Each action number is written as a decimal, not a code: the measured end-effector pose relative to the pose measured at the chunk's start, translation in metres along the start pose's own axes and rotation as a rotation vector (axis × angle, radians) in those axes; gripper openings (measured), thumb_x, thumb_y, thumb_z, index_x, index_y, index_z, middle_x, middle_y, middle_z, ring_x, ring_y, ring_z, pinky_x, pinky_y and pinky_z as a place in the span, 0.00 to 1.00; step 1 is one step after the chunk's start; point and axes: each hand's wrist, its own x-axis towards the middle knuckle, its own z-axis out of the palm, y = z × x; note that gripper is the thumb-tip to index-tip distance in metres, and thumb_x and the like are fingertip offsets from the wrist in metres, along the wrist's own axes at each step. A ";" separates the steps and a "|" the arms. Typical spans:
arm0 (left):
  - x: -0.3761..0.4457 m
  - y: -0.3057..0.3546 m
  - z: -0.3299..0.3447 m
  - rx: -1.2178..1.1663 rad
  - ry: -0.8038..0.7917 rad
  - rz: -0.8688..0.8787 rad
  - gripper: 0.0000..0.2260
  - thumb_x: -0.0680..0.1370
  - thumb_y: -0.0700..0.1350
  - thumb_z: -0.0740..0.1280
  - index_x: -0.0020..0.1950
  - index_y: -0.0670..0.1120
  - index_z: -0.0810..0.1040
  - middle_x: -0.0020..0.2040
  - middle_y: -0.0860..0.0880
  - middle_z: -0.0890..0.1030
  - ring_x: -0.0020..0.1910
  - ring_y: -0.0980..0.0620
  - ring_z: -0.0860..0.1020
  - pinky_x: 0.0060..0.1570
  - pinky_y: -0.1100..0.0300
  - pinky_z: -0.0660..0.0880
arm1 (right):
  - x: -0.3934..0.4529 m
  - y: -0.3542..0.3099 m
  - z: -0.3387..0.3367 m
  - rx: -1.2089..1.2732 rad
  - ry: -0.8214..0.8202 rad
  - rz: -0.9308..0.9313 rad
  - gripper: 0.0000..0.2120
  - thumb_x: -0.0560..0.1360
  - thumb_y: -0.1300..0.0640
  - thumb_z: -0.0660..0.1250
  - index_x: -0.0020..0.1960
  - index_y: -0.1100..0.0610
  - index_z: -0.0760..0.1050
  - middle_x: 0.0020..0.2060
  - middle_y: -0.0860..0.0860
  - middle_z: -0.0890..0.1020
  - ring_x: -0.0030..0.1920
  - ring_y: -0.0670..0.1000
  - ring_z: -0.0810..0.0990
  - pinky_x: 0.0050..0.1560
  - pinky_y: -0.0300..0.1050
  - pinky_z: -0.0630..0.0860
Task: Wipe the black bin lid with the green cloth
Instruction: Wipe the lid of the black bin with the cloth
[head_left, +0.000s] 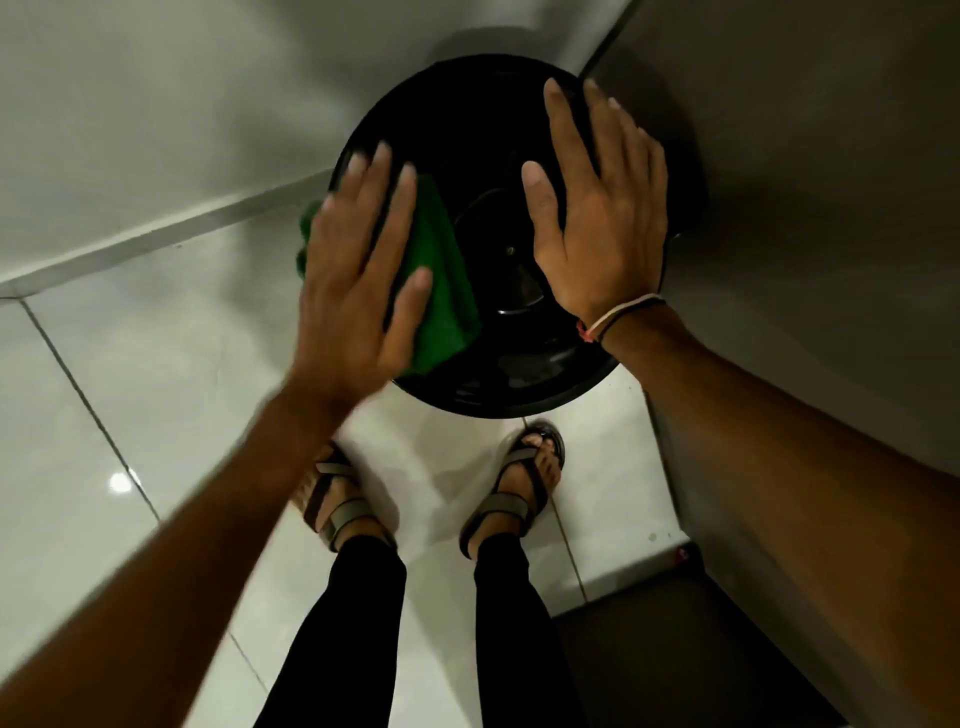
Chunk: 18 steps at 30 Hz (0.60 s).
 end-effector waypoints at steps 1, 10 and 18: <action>0.018 -0.013 -0.008 0.026 -0.070 0.104 0.27 0.84 0.47 0.55 0.80 0.35 0.62 0.81 0.32 0.62 0.81 0.34 0.59 0.80 0.36 0.58 | 0.000 -0.001 -0.001 -0.001 -0.001 0.002 0.26 0.87 0.42 0.52 0.81 0.52 0.66 0.78 0.58 0.71 0.78 0.60 0.70 0.77 0.60 0.66; 0.105 -0.027 -0.011 0.101 -0.205 0.323 0.26 0.87 0.54 0.52 0.82 0.42 0.61 0.82 0.39 0.62 0.83 0.42 0.59 0.82 0.45 0.59 | 0.002 -0.002 -0.001 -0.022 -0.042 0.025 0.26 0.87 0.42 0.51 0.82 0.50 0.63 0.80 0.57 0.69 0.79 0.58 0.69 0.78 0.61 0.66; 0.006 0.047 0.022 0.147 0.184 -0.366 0.26 0.85 0.51 0.54 0.81 0.40 0.63 0.81 0.37 0.64 0.82 0.40 0.61 0.82 0.45 0.58 | -0.001 0.001 -0.007 -0.001 -0.119 -0.024 0.27 0.87 0.42 0.50 0.83 0.49 0.61 0.81 0.57 0.67 0.81 0.57 0.65 0.80 0.60 0.61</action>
